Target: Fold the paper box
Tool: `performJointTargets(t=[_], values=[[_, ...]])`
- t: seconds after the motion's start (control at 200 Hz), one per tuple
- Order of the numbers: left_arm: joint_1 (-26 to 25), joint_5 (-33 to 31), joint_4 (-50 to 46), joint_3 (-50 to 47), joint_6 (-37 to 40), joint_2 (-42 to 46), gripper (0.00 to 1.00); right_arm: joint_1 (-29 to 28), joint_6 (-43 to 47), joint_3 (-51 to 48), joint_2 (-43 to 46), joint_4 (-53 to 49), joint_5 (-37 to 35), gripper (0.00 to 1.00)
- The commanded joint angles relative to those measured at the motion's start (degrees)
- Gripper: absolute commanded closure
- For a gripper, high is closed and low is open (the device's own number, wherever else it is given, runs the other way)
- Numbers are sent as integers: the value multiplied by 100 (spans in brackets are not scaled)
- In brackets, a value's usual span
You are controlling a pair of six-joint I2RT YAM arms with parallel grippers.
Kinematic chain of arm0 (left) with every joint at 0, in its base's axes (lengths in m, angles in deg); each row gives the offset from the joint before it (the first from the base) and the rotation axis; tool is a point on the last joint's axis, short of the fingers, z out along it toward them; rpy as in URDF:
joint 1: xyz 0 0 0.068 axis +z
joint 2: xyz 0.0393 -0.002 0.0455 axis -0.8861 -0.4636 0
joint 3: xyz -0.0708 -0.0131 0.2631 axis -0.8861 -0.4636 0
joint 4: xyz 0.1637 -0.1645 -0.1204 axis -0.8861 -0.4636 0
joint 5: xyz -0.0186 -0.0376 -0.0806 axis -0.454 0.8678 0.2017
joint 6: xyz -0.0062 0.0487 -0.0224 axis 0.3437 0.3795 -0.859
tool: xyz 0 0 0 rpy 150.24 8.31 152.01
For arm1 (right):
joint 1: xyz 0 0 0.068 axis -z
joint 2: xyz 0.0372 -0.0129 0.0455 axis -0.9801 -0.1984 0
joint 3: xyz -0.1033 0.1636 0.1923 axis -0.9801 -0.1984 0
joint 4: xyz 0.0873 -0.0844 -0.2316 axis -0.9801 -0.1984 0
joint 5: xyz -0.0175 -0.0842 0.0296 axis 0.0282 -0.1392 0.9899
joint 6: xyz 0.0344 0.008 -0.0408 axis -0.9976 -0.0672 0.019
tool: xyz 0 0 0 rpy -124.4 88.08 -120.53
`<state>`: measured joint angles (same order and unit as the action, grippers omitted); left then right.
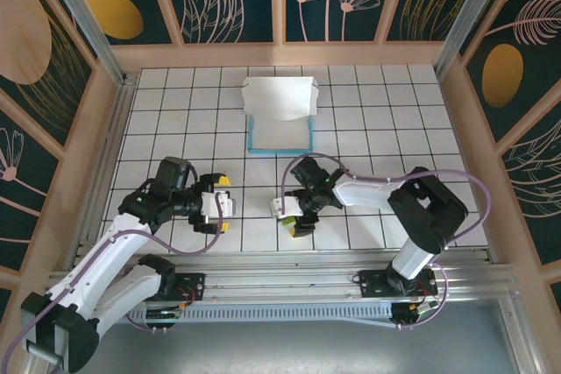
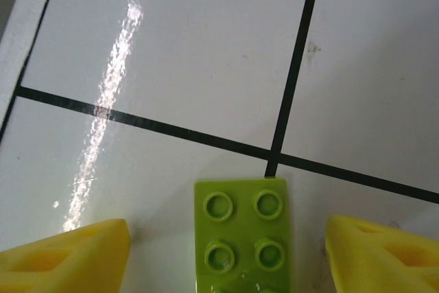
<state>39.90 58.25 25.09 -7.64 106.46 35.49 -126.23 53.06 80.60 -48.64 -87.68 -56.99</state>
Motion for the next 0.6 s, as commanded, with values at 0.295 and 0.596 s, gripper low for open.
performJointTargets(t=[0.295, 0.596], values=[[18, 569, -43, -17, 247, -43, 1, 289, 464, 635, -511, -843, -527, 51], [12, 454, 1889, 67, -3324, -123, 1, 480, 417, 598, -24, -635, -567, 71]])
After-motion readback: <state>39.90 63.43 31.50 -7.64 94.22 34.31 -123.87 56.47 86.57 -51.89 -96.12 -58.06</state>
